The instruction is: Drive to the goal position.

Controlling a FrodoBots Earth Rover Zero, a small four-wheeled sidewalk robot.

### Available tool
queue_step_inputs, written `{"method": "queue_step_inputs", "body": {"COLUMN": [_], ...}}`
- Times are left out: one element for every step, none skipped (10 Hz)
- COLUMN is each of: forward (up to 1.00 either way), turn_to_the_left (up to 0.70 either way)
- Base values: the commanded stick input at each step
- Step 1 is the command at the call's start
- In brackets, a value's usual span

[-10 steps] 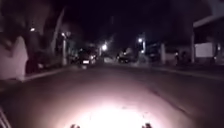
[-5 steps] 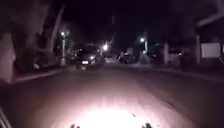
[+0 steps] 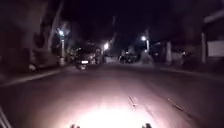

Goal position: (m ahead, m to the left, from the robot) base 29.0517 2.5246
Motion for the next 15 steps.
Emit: {"method": "queue_step_inputs", "body": {"forward": [0.34,0.00,0.00,0.00,0.64,0.85,0.85,0.85,0.85,0.85,0.85,0.85,0.85,0.85,0.85], "turn_to_the_left": [0.00,0.00,0.00,0.00,0.00,0.00,0.00,0.00,0.00,0.00,-0.09,-0.30,-0.09,0.00,0.00]}}
